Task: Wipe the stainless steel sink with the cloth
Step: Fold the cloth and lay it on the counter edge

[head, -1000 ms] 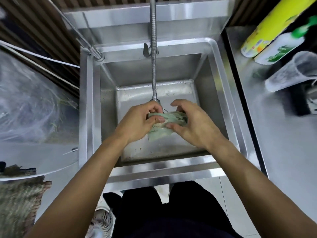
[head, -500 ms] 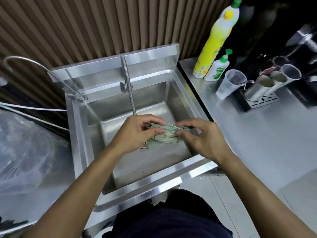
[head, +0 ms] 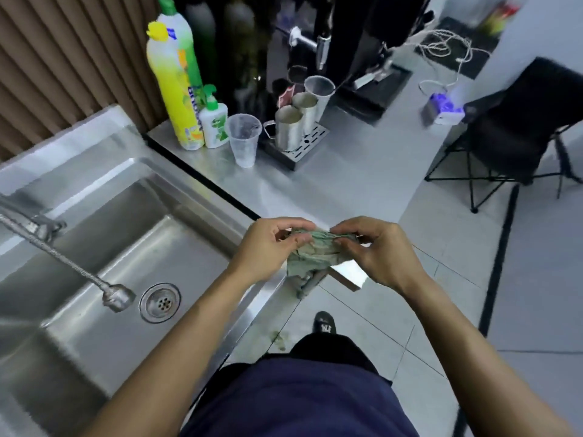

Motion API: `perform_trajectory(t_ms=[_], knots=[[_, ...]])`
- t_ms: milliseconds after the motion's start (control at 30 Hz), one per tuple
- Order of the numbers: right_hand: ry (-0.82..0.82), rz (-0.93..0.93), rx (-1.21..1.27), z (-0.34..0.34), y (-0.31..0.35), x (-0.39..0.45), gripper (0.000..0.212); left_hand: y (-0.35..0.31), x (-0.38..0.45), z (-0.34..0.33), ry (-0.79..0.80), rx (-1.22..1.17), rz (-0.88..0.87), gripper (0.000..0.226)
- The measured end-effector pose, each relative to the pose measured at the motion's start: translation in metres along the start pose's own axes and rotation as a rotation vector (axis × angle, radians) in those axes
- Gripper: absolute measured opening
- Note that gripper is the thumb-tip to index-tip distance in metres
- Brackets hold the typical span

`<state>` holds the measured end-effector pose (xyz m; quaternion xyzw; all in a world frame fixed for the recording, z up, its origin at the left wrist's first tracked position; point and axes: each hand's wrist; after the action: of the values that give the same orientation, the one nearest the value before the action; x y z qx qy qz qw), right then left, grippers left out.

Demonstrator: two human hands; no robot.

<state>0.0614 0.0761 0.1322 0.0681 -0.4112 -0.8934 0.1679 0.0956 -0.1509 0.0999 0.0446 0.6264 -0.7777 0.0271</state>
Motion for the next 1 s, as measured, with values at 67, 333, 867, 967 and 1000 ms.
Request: perform_trajectory(t_ms=[67,333,867,967,1000], knots=[[0.066,-0.114,0.007,0.019,-0.028,0.001,0.019,0.004,0.020,-0.026,0.094,0.027,0.053,0.016],[0.048,0.237,-0.154,0.058,-0.095,0.056,0.023,-0.016,0.100,-0.079,-0.018,0.295,-0.152,0.022],[0.490,0.506,-0.397,0.000,-0.199,0.088,0.049,0.084,0.103,-0.189,-0.247,0.682,0.222,0.039],[0.522,0.490,-0.439,-0.017,-0.220,0.082,0.053,0.105,0.096,-0.189,-0.160,0.793,0.133,0.046],[0.536,0.495,-0.457,-0.021,-0.226,0.078,0.056,0.112,0.092,-0.184,-0.122,0.824,0.107,0.048]])
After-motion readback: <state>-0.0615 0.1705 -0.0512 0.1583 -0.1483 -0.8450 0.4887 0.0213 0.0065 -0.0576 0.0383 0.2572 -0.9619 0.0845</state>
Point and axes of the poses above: each hand's wrist, its own x-axis towards the middle knuckle, its own z-axis out of the back of the hand, y = z × x
